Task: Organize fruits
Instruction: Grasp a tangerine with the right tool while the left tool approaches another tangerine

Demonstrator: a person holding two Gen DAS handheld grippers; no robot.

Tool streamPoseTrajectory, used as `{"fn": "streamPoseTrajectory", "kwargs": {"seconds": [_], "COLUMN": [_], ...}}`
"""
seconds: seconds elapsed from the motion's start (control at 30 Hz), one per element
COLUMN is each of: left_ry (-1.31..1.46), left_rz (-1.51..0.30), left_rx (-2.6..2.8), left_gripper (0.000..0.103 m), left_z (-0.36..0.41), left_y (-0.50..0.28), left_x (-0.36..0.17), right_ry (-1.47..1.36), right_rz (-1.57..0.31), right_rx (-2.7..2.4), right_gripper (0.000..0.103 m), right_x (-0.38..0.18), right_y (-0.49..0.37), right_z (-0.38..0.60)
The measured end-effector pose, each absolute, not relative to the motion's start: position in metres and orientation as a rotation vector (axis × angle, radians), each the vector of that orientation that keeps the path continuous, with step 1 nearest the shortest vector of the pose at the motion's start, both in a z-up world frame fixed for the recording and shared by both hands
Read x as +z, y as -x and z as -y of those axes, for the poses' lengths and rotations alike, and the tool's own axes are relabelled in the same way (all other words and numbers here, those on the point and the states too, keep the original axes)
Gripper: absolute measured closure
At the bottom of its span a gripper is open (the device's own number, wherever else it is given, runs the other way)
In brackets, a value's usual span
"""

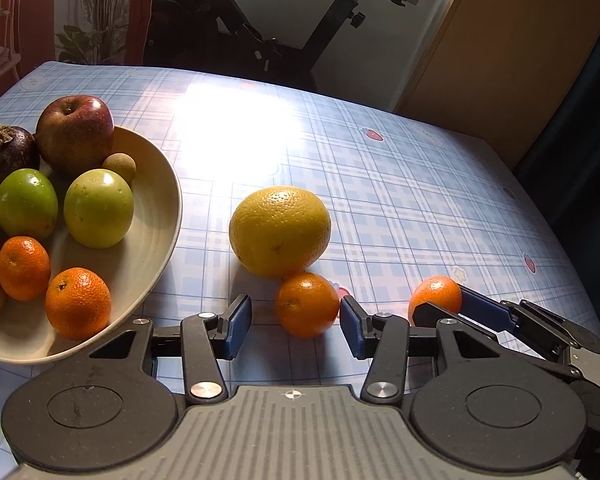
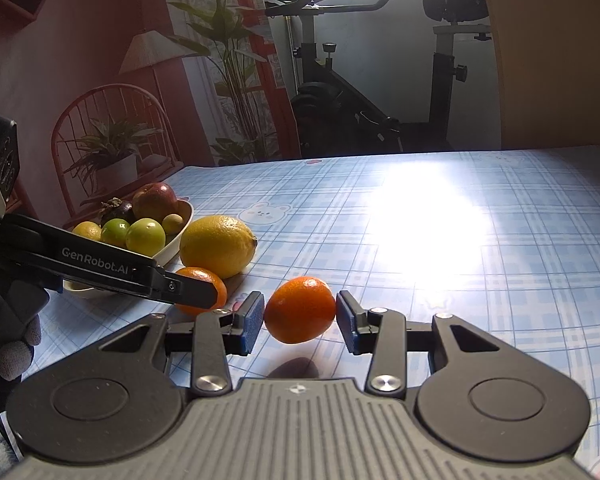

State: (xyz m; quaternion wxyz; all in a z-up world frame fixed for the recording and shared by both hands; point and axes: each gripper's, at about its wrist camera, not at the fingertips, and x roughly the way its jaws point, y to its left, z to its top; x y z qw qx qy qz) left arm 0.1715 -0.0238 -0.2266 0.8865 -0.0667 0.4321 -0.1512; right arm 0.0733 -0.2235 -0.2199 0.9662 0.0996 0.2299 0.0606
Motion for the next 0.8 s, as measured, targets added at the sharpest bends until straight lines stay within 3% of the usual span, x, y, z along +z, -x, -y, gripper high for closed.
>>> {"fn": "streamPoseTrajectory", "kwargs": {"seconds": [0.1,0.13,0.8], "left_ry": [0.131,0.130,0.099], "left_rz": [-0.904,-0.904,-0.897], "left_rx": [-0.313,-0.317,-0.299], "left_gripper": [0.057,0.064,0.064], "left_z": [0.026,0.026,0.023], "left_y": [-0.175,-0.176,-0.163], "left_x": [-0.230,-0.230,-0.222], "right_ry": [-0.204,-0.205,-0.214], "right_rz": [-0.469,-0.471,-0.477], "right_rx": [0.125,0.126,0.128], "right_gripper": [0.060,0.060,0.060], "right_x": [-0.220,-0.220,-0.220], "right_y": [-0.073,-0.074,-0.075], "right_z": [0.223,0.223,0.224]}}
